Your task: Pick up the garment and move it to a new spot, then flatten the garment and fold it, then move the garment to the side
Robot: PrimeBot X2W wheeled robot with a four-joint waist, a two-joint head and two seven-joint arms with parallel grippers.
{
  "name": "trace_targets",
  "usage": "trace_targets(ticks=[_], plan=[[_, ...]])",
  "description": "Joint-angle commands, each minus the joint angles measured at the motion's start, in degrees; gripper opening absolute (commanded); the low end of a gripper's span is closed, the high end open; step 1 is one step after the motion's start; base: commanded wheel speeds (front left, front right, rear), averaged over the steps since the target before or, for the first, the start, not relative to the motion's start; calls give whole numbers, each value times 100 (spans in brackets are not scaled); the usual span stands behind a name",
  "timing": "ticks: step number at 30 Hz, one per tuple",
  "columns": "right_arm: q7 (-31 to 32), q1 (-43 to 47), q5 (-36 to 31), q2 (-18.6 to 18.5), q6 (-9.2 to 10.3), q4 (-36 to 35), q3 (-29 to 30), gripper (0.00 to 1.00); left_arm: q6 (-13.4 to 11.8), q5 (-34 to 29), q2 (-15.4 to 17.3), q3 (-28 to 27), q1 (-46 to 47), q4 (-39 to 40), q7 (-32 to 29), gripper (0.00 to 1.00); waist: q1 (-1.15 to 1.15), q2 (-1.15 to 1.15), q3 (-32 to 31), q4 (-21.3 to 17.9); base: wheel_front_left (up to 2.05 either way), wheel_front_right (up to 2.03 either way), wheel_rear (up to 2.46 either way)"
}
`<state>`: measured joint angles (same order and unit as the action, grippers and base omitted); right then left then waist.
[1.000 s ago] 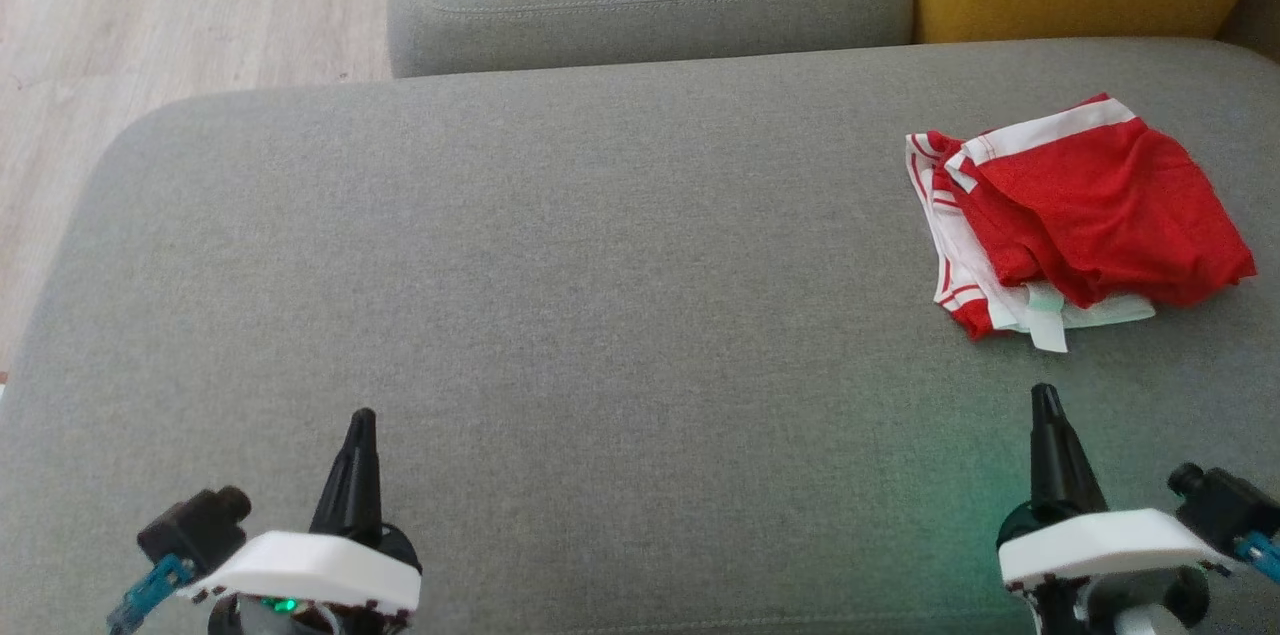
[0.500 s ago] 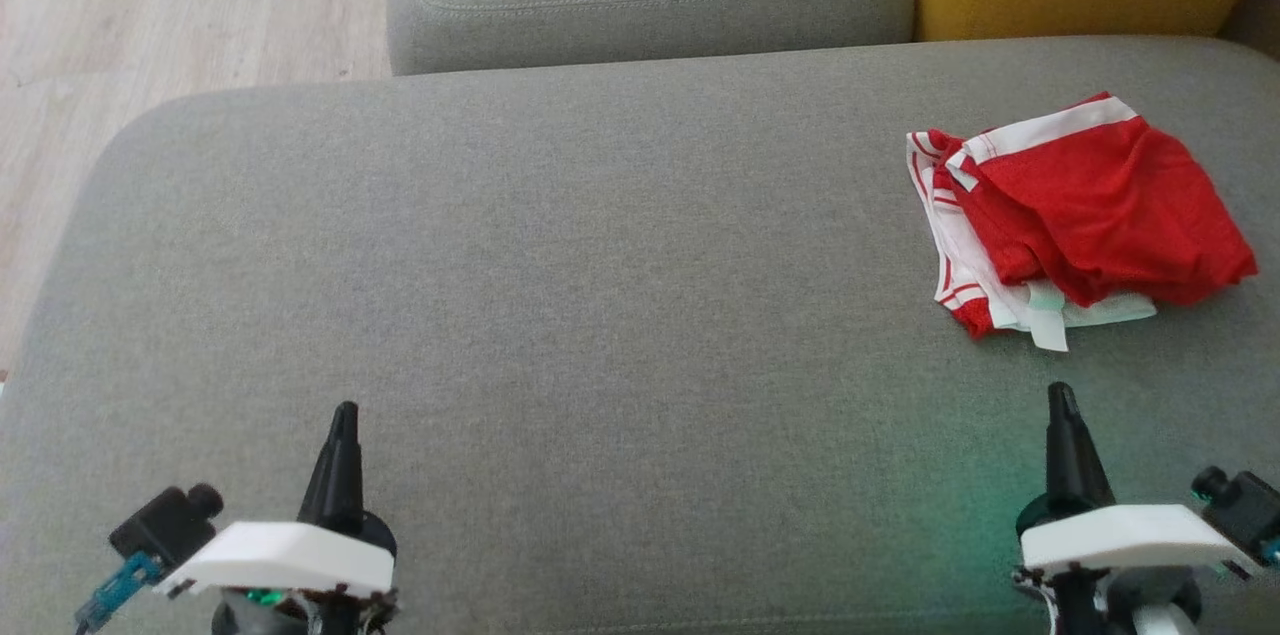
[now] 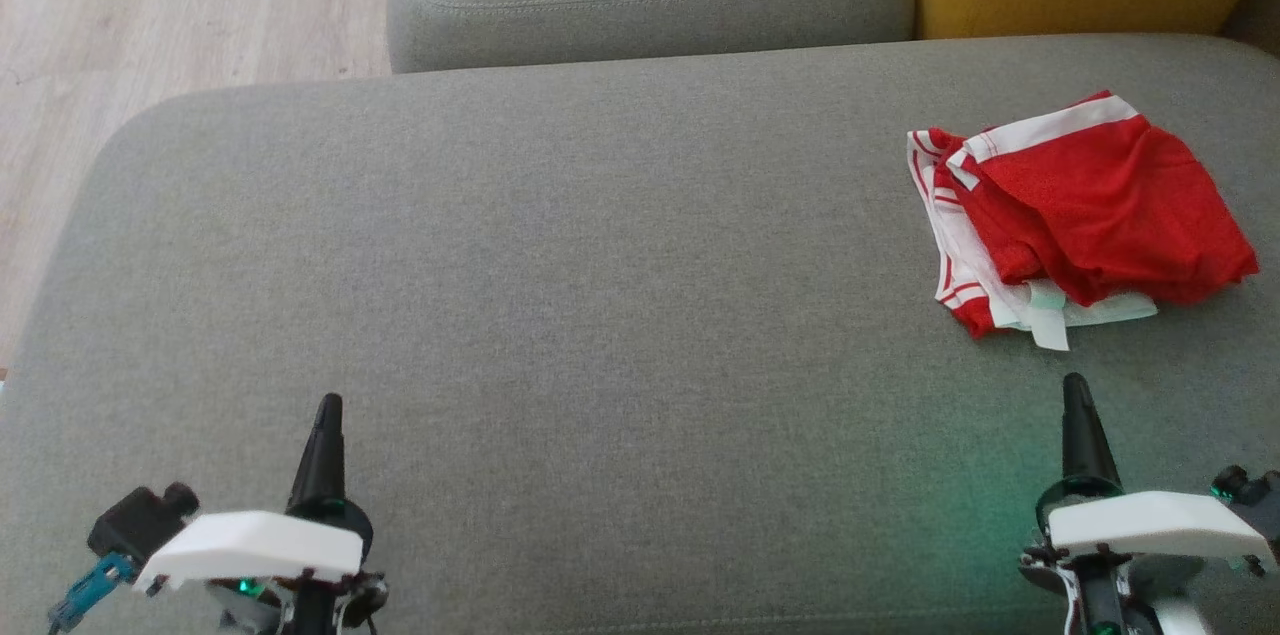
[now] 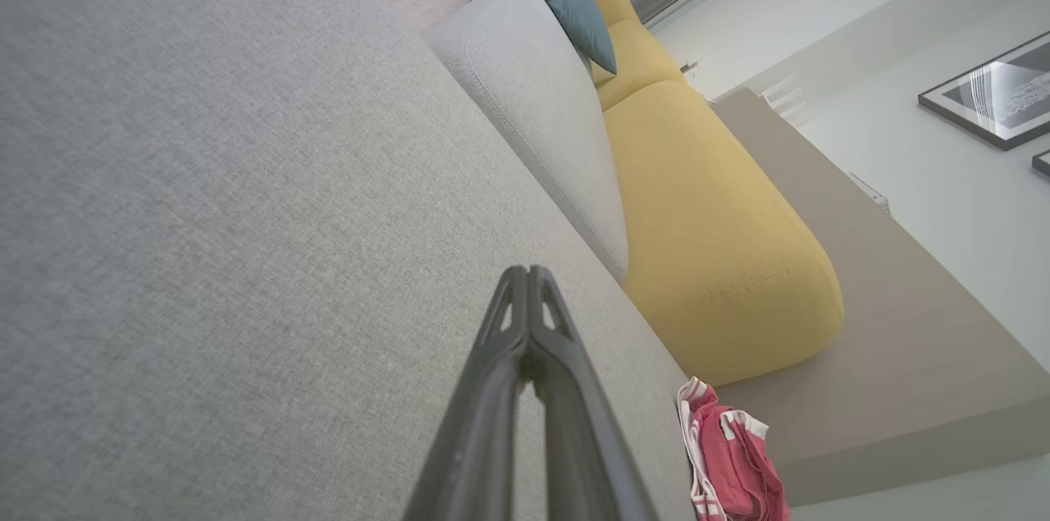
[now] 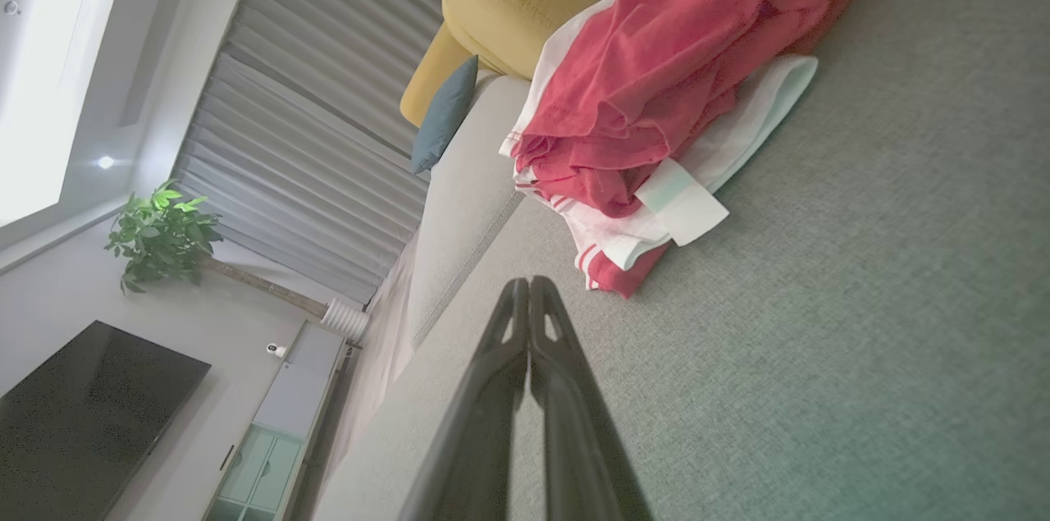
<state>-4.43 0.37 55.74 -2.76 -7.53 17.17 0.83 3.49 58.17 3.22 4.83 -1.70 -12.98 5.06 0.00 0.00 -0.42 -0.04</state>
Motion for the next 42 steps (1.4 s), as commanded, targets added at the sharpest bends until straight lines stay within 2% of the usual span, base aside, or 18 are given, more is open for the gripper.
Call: trace_targets(ticks=[1,42], plan=[[31,-317,131,-105,2,-216,-26,0,41,122,77,-163,319,170,-34,0,0,0,1,0,0,0,0],[709,-549,2721,-110,4,-292,300,0,297,2575,96,-721,643,-22,-725,0,0,0,43,3,0,0,0]])
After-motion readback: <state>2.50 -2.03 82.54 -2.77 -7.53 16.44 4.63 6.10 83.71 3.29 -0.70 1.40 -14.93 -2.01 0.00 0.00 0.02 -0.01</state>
